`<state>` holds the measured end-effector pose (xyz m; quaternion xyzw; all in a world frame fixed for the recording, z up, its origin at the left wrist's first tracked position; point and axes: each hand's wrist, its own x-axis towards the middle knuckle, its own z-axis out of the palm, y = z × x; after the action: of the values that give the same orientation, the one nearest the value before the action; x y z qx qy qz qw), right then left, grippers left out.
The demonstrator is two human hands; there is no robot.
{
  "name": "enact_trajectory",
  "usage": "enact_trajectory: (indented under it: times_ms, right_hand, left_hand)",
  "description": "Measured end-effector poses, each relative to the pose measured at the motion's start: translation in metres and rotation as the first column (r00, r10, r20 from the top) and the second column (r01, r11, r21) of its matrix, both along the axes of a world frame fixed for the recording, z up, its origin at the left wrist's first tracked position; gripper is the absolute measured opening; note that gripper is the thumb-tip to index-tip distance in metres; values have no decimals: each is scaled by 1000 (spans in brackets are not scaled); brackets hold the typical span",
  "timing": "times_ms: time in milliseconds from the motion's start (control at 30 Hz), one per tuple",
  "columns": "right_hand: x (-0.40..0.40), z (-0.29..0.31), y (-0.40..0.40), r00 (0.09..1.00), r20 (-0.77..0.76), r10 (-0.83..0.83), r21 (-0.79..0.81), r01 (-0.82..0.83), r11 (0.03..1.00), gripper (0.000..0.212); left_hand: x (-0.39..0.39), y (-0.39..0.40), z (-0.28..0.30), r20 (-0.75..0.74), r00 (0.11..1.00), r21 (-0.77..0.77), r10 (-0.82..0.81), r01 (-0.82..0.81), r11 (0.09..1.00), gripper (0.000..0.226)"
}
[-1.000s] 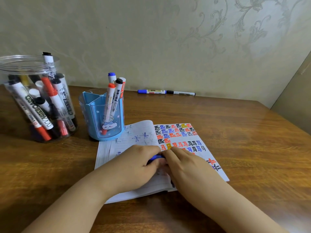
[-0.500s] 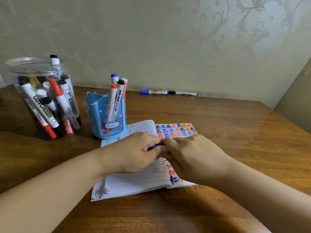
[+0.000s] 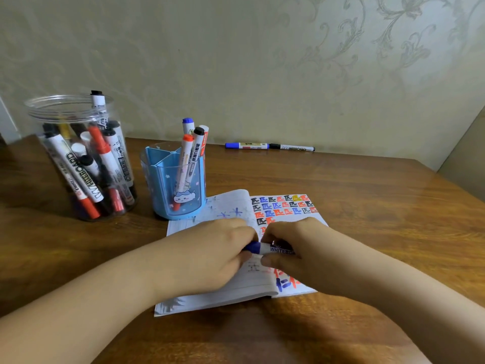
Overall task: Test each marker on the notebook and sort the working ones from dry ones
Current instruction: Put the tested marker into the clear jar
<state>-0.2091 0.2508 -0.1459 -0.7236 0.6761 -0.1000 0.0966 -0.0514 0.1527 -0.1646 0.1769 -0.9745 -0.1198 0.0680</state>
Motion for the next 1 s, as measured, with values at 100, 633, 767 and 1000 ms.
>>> enact_trajectory:
  times_ms: [100, 633, 767, 1000]
  right_hand:
    - [-1, 8, -3, 997, 82, 4, 111, -13, 994, 13]
    - [-6, -40, -1, 915, -397, 80, -318, -218, 923, 29]
    - [-1, -25, -4, 976, -209, 62, -145, -94, 985, 25]
    - [-5, -5, -4, 983, 172, -69, 131, 47, 990, 15]
  left_hand:
    - [-2, 2, 2, 29, 999, -2, -24, 24, 1000, 20]
    - [0, -16, -10, -67, 998, 380, -3, 28, 925, 30]
    - [-2, -12, -13, -22, 1000, 239, 11, -5, 971, 29]
    - [-3, -7, -6, -241, 966, 191, 90, -44, 981, 11]
